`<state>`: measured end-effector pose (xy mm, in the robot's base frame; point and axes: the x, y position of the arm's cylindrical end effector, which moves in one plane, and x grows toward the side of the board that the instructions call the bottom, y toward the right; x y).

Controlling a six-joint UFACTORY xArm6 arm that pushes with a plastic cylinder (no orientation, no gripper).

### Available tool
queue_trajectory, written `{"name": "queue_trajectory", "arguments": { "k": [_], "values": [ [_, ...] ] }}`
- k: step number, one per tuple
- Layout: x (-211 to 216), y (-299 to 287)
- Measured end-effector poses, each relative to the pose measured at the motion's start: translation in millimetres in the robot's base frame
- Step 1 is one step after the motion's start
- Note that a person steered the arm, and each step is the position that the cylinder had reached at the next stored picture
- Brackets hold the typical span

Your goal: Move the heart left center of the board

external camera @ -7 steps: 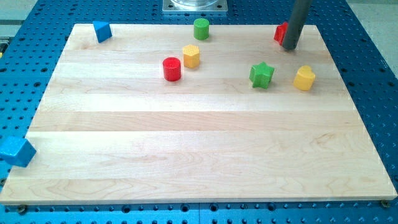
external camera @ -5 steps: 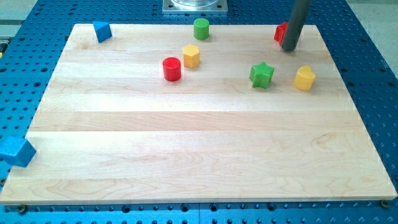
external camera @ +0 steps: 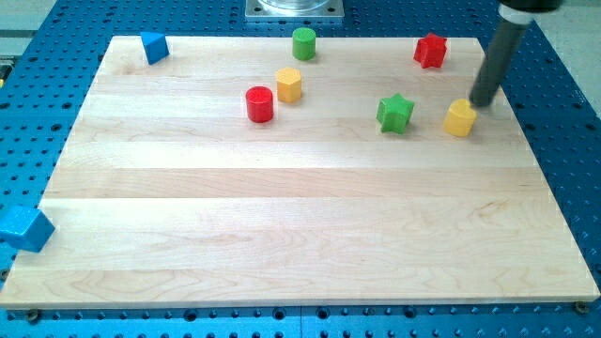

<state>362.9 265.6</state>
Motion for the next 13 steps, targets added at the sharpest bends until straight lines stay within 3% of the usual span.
{"name": "queue_trajectory", "arguments": {
  "k": [1,2,3,6,8,10,11,12,13],
  "values": [
    [40.3,-25.6],
    [53.2,-110.0],
    [22.5,-65.3],
    [-26.7,-78.5],
    [-32.2,-26.1],
    [-51.6,-101.0],
    [-74.4,-66.8],
    [-58.8,-154.1],
    [-53.3,-195.7]
  ]
}}
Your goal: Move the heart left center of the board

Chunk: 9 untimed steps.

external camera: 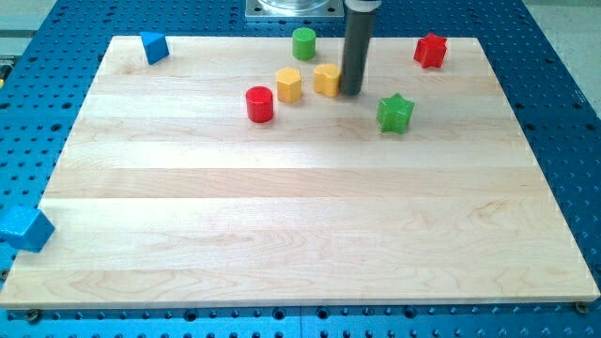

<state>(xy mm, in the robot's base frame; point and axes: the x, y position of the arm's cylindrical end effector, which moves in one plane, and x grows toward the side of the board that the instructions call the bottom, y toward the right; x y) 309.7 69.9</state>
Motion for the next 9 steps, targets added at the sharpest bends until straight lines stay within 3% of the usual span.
{"name": "queue_trajectory", "arguments": {
  "k": [1,4,5,7,9],
  "values": [
    [-29.9,-23.8],
    [0.5,-158.8],
    [-26.1,-163.0],
    [67.5,-269.6],
    [77.7,-239.8]
  ]
}}
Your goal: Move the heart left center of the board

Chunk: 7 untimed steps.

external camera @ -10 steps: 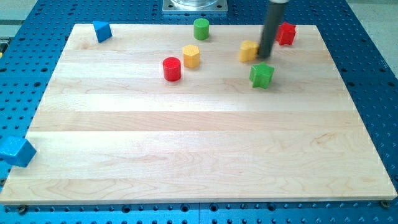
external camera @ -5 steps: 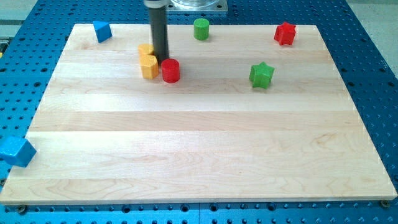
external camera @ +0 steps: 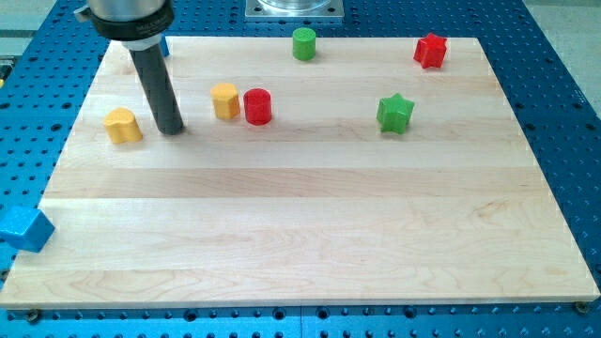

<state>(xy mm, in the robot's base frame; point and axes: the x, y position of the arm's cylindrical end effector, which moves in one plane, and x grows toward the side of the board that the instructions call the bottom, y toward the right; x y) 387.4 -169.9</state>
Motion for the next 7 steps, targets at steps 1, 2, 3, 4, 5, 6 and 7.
{"name": "queue_trajectory", "arguments": {
  "k": [1,2,3,4,5,6,7],
  "values": [
    [5.2,-23.3],
    [5.7,-32.1],
    [10.8,-60.2],
    [11.3,-60.1],
    [18.1,-36.3],
    [39.5,16.5],
    [42.0,29.7]
  ]
}}
